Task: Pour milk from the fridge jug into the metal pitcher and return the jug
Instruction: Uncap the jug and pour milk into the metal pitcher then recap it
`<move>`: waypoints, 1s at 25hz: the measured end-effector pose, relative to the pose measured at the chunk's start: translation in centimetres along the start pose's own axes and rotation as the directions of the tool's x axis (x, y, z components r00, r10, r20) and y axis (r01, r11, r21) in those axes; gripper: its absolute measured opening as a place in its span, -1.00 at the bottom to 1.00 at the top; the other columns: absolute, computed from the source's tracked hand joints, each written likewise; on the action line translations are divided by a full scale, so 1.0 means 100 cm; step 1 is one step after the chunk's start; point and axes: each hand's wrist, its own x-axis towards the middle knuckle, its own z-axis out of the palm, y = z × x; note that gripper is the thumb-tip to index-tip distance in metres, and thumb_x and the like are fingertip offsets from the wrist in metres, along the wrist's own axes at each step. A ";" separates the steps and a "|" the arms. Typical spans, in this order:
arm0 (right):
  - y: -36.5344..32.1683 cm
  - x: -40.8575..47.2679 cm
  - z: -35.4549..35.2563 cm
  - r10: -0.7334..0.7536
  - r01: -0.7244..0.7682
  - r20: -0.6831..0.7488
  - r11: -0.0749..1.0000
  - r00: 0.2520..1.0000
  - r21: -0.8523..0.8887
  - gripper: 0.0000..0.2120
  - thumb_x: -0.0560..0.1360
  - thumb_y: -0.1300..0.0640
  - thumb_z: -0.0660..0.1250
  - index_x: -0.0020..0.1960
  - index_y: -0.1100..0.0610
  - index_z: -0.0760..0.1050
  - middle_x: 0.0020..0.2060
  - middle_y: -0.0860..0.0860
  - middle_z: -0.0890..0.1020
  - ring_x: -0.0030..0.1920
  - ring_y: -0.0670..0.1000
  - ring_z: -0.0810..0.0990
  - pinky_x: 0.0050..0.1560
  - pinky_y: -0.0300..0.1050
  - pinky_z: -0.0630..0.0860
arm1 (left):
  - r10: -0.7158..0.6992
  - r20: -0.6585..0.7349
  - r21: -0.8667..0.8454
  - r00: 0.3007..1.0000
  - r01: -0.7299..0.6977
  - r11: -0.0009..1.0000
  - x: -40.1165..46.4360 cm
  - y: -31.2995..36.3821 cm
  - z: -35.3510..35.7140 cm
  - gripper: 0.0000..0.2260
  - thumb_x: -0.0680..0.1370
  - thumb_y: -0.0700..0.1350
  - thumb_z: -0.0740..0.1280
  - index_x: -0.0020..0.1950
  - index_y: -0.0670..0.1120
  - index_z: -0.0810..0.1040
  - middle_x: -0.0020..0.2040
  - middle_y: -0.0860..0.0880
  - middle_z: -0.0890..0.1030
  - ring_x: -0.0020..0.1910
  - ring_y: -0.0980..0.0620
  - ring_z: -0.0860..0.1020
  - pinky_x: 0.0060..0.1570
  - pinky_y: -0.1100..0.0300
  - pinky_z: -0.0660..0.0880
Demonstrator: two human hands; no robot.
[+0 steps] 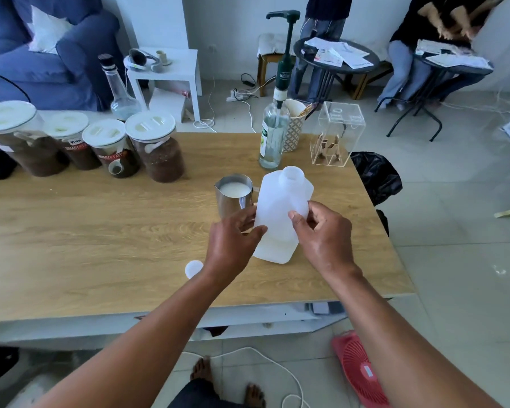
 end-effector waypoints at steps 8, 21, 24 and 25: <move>0.015 -0.007 -0.002 -0.099 0.099 0.000 0.995 0.995 0.004 -0.66 0.59 0.03 0.39 -0.21 0.26 0.48 -0.42 0.18 0.52 -0.41 0.16 0.39 -0.41 -0.01 0.33 | -0.021 0.000 0.016 1.000 0.021 1.000 -0.015 -0.011 0.008 -0.63 0.52 -0.18 0.49 0.32 0.04 0.64 0.17 0.13 0.72 0.17 0.22 0.66 0.22 0.19 0.59; 0.024 -0.007 0.006 -0.171 0.171 -0.001 0.985 0.985 0.017 -0.70 0.61 0.04 0.38 -0.16 0.25 0.54 -0.40 0.15 0.56 -0.37 0.21 0.50 -0.36 0.03 0.45 | -0.235 -0.008 0.804 0.972 0.146 0.577 -0.042 -0.111 -0.055 -0.59 0.54 -0.13 0.35 0.40 0.07 0.55 0.36 -0.11 0.53 0.28 -0.18 0.43 0.21 0.00 0.47; 0.023 -0.008 0.007 -0.170 0.170 0.005 0.985 0.985 0.018 -0.72 0.60 0.03 0.38 -0.13 0.25 0.56 -0.40 0.14 0.57 -0.38 0.20 0.49 -0.39 0.00 0.42 | -0.231 -0.062 0.663 0.971 0.213 0.717 -0.033 -0.094 -0.059 -0.61 0.54 -0.09 0.42 0.37 -0.03 0.58 0.28 -0.13 0.59 0.23 -0.16 0.52 0.16 0.03 0.49; 0.023 -0.008 0.007 -0.170 0.170 0.007 0.985 0.985 0.018 -0.72 0.60 0.03 0.38 -0.14 0.25 0.55 -0.41 0.14 0.55 -0.39 0.19 0.47 -0.40 -0.03 0.39 | -0.210 -0.103 0.577 0.972 0.230 0.784 -0.028 -0.077 -0.058 -0.61 0.52 -0.05 0.45 0.35 -0.06 0.59 0.24 -0.11 0.63 0.16 -0.11 0.58 0.09 0.11 0.51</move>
